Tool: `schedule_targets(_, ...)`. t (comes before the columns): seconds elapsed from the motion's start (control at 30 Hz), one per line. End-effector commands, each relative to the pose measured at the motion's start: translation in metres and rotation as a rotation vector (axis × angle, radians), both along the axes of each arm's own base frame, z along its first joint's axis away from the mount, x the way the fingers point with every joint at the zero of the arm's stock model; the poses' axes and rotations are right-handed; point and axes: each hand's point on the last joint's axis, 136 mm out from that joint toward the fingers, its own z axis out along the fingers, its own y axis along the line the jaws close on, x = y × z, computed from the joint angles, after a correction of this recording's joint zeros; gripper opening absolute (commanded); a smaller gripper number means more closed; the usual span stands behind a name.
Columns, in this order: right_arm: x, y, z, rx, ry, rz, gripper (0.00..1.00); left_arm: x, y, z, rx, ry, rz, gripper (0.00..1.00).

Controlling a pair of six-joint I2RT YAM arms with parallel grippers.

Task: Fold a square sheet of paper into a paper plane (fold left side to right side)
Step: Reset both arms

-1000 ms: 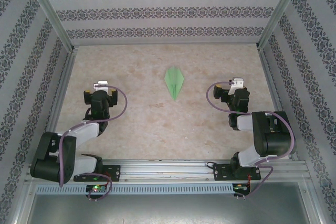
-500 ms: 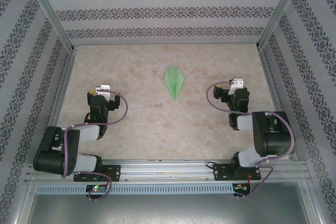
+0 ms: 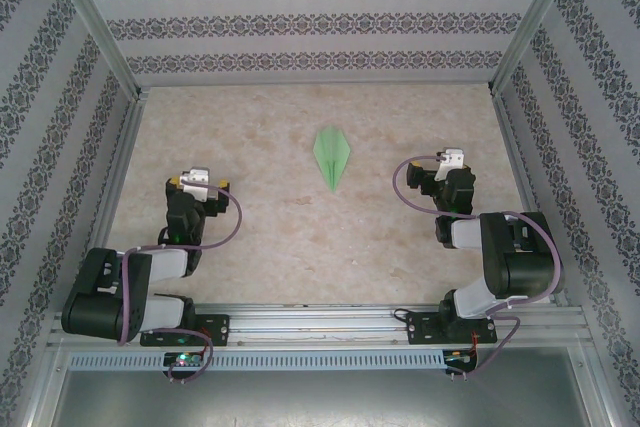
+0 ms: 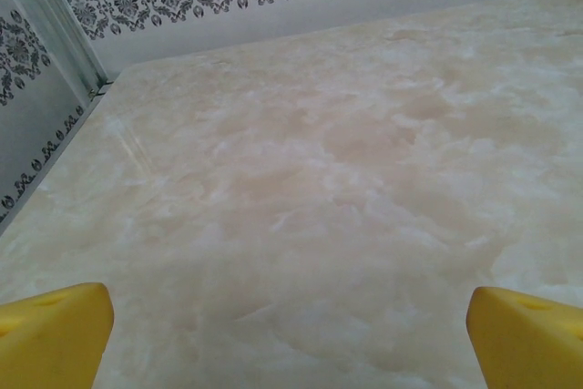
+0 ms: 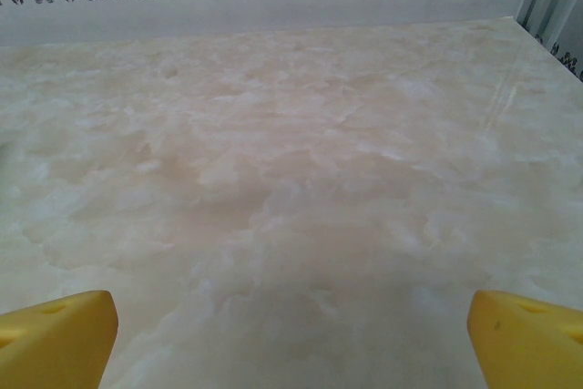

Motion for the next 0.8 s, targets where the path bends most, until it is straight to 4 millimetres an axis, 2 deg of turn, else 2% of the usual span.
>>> schedule_targets(0.0, 0.004, 0.002, 0.01, -0.025, -0.029, 0.003, 0.98, 0.013, -0.009, 0.011, -0.018, 0.007, -0.095, 1.0)
schedule_targets(0.17, 0.004, 0.002, 0.01, -0.026, -0.029, 0.003, 0.98, 0.022, -0.015, 0.005, -0.07, 0.067, -0.156, 1.0)
schedule_targets(0.3, 0.004, 0.002, 0.009, -0.027, -0.026, 0.005, 0.98, 0.025, -0.031, 0.018, -0.17, -0.041, -0.236, 1.0)
schedule_targets(0.37, 0.004, 0.003, 0.01, -0.027, -0.028, 0.005, 0.98, 0.03, -0.023, 0.008, -0.18, -0.013, -0.189, 1.0)
schedule_targets(0.57, 0.005, 0.002, 0.01, -0.027, -0.029, 0.004, 0.98, 0.036, -0.021, -0.013, -0.181, -0.04, -0.186, 1.0)
schedule_targets(0.63, 0.005, 0.003, 0.01, -0.028, -0.028, 0.005, 0.98, 0.035, -0.015, -0.016, -0.188, 0.002, -0.143, 1.0)
schedule_targets(0.7, 0.005, 0.003, 0.01, -0.028, -0.027, 0.005, 0.98, 0.045, -0.005, -0.019, -0.197, 0.013, -0.086, 1.0)
schedule_targets(0.77, 0.005, 0.003, 0.009, -0.027, -0.027, 0.005, 0.98, 0.05, 0.003, -0.025, -0.199, 0.096, -0.033, 1.0)
